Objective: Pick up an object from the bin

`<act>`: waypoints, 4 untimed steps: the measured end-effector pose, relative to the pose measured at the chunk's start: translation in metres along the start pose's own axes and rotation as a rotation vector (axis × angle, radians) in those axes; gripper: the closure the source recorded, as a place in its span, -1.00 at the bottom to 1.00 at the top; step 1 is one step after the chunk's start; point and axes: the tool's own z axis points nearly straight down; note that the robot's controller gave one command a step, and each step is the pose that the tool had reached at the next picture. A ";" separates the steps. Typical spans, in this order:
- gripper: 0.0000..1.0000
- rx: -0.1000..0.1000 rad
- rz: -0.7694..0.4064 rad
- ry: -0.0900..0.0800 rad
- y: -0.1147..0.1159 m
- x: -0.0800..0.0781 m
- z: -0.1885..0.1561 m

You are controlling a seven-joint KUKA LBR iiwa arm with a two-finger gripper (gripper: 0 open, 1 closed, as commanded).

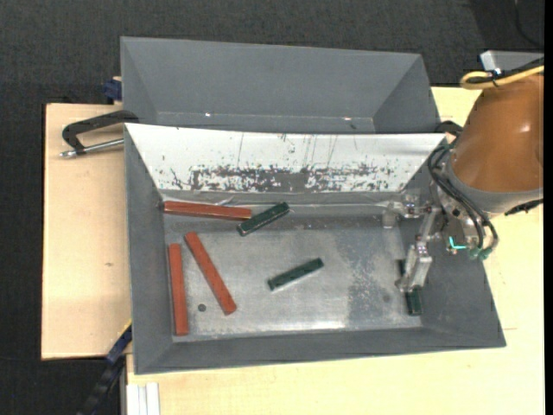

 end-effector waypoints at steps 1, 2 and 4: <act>-1.00 0.000 -0.001 0.000 0.000 0.000 0.000; -1.00 0.000 -0.086 -0.001 0.025 -0.014 0.008; -1.00 0.000 -0.209 0.001 0.051 -0.038 0.099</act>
Offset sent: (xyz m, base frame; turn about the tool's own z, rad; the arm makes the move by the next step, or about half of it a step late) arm 0.0176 0.0301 -0.0106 -0.0963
